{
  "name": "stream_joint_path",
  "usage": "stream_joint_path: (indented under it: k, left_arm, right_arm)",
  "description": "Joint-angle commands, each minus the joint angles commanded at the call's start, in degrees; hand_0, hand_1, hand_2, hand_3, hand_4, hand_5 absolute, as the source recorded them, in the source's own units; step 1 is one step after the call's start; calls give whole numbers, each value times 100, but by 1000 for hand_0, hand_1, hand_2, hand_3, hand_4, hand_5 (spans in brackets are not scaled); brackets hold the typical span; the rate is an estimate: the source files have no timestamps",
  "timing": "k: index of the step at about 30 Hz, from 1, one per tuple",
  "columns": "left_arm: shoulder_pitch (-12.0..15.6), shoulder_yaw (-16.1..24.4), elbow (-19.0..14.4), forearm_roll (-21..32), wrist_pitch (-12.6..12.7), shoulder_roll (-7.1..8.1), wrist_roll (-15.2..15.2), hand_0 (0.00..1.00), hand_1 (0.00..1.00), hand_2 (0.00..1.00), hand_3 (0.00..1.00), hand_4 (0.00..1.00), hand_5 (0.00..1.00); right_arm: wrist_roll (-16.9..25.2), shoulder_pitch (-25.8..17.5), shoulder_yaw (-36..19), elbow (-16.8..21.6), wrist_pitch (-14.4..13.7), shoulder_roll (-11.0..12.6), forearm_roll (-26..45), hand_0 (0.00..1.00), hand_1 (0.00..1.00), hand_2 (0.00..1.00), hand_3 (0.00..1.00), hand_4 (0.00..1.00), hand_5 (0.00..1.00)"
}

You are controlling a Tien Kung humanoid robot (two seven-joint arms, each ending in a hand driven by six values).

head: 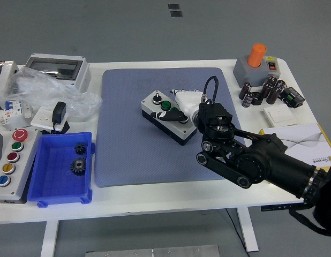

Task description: Pick up the button,place it on the desk,press the button,press the button

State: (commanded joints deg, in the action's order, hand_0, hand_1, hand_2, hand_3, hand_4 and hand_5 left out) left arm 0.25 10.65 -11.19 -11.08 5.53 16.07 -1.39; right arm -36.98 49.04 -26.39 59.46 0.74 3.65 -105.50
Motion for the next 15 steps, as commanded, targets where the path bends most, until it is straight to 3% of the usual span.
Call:
stream_joint_path:
  k: [5, 6, 12, 13, 15]
  left_arm:
    - [-1, -16, 2, 16, -3, 0, 12, 607, 620, 597, 618, 650, 448]
    - [0, -21, 2, 21, -3, 1, 14, 607, 620, 597, 617, 649, 449]
    - [-7, -35, 5, 40, -5, 3, 33, 607, 620, 597, 617, 649, 449]
    - [-10, -33, 5, 38, -5, 4, 36, 606, 620, 596, 617, 638, 442]
    - [-12, -35, 5, 42, -5, 4, 43, 606, 620, 596, 617, 638, 442]
  right_arm:
    - [0, 17, 102, -104, 5, -33, 55, 953, 942, 998, 998, 998, 962]
    - [0, 18, 120, -125, -4, -40, 65, 876, 934, 998, 998, 998, 950]
    - [0, 38, 162, -242, -135, -70, 94, 876, 934, 998, 998, 998, 950]
    - [0, 42, 168, -264, -159, -73, 99, 791, 897, 985, 998, 998, 926]
    - [0, 47, 182, -301, -208, -79, 106, 791, 897, 985, 998, 998, 926]
